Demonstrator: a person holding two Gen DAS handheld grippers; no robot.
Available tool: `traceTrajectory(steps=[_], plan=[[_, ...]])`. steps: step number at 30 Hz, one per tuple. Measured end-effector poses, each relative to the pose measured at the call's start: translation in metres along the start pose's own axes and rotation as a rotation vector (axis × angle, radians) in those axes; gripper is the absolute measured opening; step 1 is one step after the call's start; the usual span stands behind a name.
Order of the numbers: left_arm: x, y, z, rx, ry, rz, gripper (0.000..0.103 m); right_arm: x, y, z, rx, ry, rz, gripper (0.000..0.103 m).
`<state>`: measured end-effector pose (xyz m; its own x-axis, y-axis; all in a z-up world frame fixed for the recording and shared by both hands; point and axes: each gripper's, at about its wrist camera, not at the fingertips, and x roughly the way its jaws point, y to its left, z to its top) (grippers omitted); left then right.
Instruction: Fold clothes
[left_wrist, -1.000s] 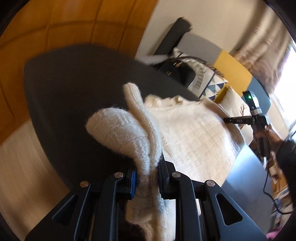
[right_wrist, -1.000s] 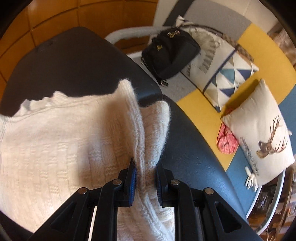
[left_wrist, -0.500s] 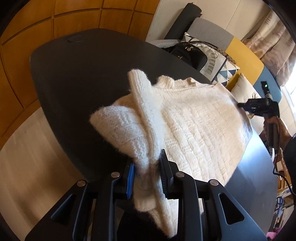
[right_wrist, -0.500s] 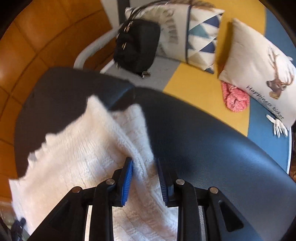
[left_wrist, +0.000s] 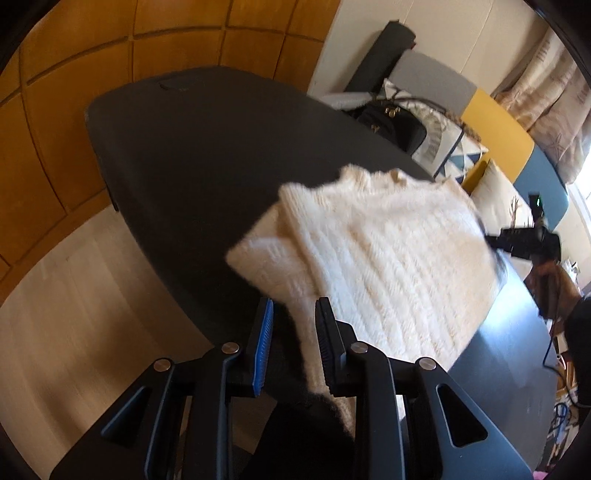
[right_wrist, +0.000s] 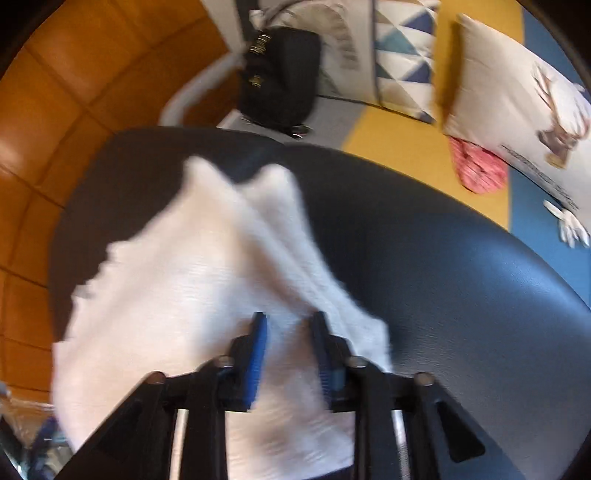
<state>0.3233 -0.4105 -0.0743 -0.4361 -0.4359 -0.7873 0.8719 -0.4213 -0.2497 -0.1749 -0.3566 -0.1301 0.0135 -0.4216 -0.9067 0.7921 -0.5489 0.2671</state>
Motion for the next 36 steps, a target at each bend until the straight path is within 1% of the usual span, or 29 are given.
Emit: traceTrajectory(steps=[1, 3, 4, 6, 9, 10, 12, 14, 15, 17, 18, 19, 21, 22, 24, 26, 27, 28, 29, 30, 32, 34, 36], plan=[[-0.004, 0.000, 0.003, 0.000, -0.019, 0.004, 0.026, -0.002, -0.004, -0.001, 0.015, -0.017, 0.002, 0.014], [-0.013, -0.010, 0.017, 0.024, -0.080, -0.009, 0.026, -0.016, -0.008, -0.004, 0.054, -0.063, 0.061, 0.014], [-0.017, -0.018, 0.025, 0.055, -0.110, -0.013, 0.026, -0.023, -0.010, -0.007, 0.072, -0.085, 0.089, 0.018], [-0.017, -0.040, 0.043, 0.131, -0.157, -0.054, 0.026, -0.038, -0.012, -0.019, 0.083, -0.123, 0.098, 0.018], [0.006, -0.089, 0.077, 0.239, -0.161, -0.198, 0.026, -0.047, -0.006, -0.041, 0.046, -0.168, 0.047, 0.018], [0.013, -0.102, 0.087, 0.263, -0.147, -0.251, 0.026, -0.048, -0.005, -0.049, 0.038, -0.175, 0.038, 0.018], [0.041, -0.138, 0.113, 0.303, -0.092, -0.359, 0.026, -0.046, -0.005, -0.061, 0.006, -0.175, 0.006, 0.018], [0.074, -0.178, 0.135, 0.341, -0.004, -0.456, 0.026, -0.040, -0.006, -0.068, -0.029, -0.159, -0.044, 0.018], [0.088, -0.196, 0.143, 0.349, 0.033, -0.490, 0.026, -0.034, -0.011, -0.066, -0.037, -0.147, -0.078, 0.018], [0.122, -0.231, 0.157, 0.358, 0.121, -0.553, 0.026, -0.030, -0.016, -0.067, -0.027, -0.144, -0.082, 0.017], [0.136, -0.244, 0.160, 0.358, 0.155, -0.576, 0.026, -0.028, -0.019, -0.068, -0.021, -0.143, -0.083, 0.017], [0.150, -0.256, 0.164, 0.349, 0.192, -0.579, 0.026, -0.028, -0.021, -0.067, -0.016, -0.147, -0.074, 0.017], [0.184, -0.273, 0.167, 0.311, 0.315, -0.635, 0.026, -0.029, -0.025, -0.068, -0.003, -0.151, -0.054, 0.017], [0.198, -0.275, 0.167, 0.265, 0.357, -0.633, 0.026, -0.029, -0.028, -0.069, 0.007, -0.154, -0.040, 0.017], [0.222, -0.284, 0.169, 0.230, 0.439, -0.664, 0.026, -0.028, -0.033, -0.070, 0.019, -0.159, -0.013, 0.017], [0.235, -0.287, 0.170, 0.191, 0.448, -0.620, 0.026, -0.029, -0.034, -0.072, 0.019, -0.165, -0.001, 0.017], [0.241, -0.288, 0.168, 0.186, 0.473, -0.636, 0.026, -0.029, -0.034, -0.074, 0.020, -0.168, 0.004, 0.017], [0.250, -0.291, 0.168, 0.173, 0.498, -0.630, 0.026, -0.029, -0.034, -0.074, 0.018, -0.172, 0.006, 0.017], [0.258, -0.293, 0.168, 0.155, 0.503, -0.591, 0.026, -0.028, -0.034, -0.075, 0.016, -0.177, 0.008, 0.017], [0.265, -0.297, 0.167, 0.155, 0.511, -0.580, 0.026, -0.027, -0.034, -0.075, 0.013, -0.181, 0.011, 0.017], [0.275, -0.306, 0.166, 0.170, 0.503, -0.525, 0.026, -0.026, -0.035, -0.077, 0.013, -0.192, 0.016, 0.017], [0.282, -0.310, 0.164, 0.200, 0.489, -0.502, 0.026, -0.027, -0.036, -0.079, 0.024, -0.200, 0.026, 0.017], [0.280, -0.313, 0.164, 0.199, 0.477, -0.496, 0.026, -0.028, -0.037, -0.081, 0.031, -0.204, 0.034, 0.017]])
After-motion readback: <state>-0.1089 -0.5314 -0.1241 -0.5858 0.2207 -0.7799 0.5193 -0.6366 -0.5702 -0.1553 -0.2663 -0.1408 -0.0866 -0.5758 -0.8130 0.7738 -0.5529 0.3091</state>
